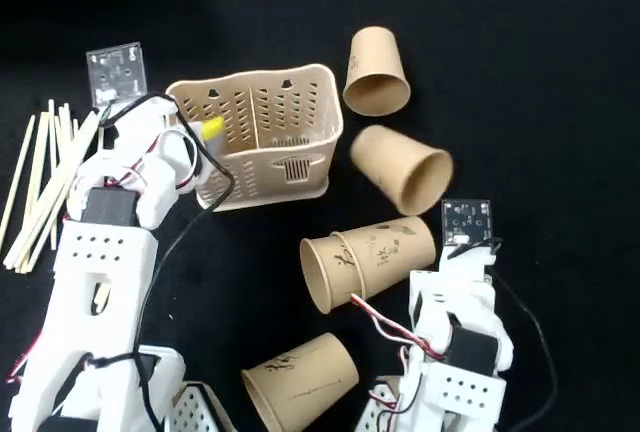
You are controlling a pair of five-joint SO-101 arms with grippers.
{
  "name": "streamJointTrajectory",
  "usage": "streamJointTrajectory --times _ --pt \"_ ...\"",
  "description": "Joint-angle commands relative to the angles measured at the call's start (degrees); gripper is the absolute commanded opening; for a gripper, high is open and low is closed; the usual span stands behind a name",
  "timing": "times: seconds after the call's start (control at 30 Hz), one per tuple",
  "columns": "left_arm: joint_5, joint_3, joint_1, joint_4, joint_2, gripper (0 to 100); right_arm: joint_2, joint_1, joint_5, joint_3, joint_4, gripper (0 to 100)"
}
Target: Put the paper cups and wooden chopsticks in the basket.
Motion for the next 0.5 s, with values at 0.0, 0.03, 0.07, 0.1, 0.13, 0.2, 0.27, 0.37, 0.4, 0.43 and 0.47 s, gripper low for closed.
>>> streamJointTrajectory --times 0.0,0.03,0.07,0.1,0.13,0.2,0.27,0.37,0.4,0.43,0.47 --pt "0.9 -10.9 0.1 8.4 -0.7 28 0.2 0.4 0.0 0.0 0.3 1.3" --pt "0.9 -13.9 0.0 10.5 -0.7 28 0.2 0.4 0.0 0.0 0.3 1.3" --pt "0.9 -16.9 0.0 12.8 -0.6 28 0.2 0.4 0.0 0.0 0.3 1.3" --pt "0.9 -19.9 0.0 15.0 -0.6 28 0.2 0.4 0.0 0.0 0.3 1.3" --pt "0.9 -22.8 0.0 17.1 -0.6 28 0.2 0.4 0.0 0.0 0.3 1.3" --pt "0.9 -28.2 0.5 20.8 -0.6 28 0.2 0.4 0.0 0.0 0.3 1.3" --pt "0.9 -33.3 0.5 24.4 -0.6 28 0.2 0.4 -0.3 0.0 0.3 1.3" --pt "0.8 -39.9 -0.1 29.2 -0.7 28 0.2 0.2 -0.4 0.0 0.3 1.3" --pt "0.4 -41.7 -0.3 30.9 -0.7 28 0.2 0.2 -0.4 0.0 0.3 1.3" --pt "-0.6 -43.3 -1.2 32.7 -0.7 28 0.2 0.2 -0.4 0.0 0.3 1.3" --pt "-1.9 -44.5 -2.5 34.5 -0.7 28 0.2 0.2 -0.4 0.0 0.3 1.3"
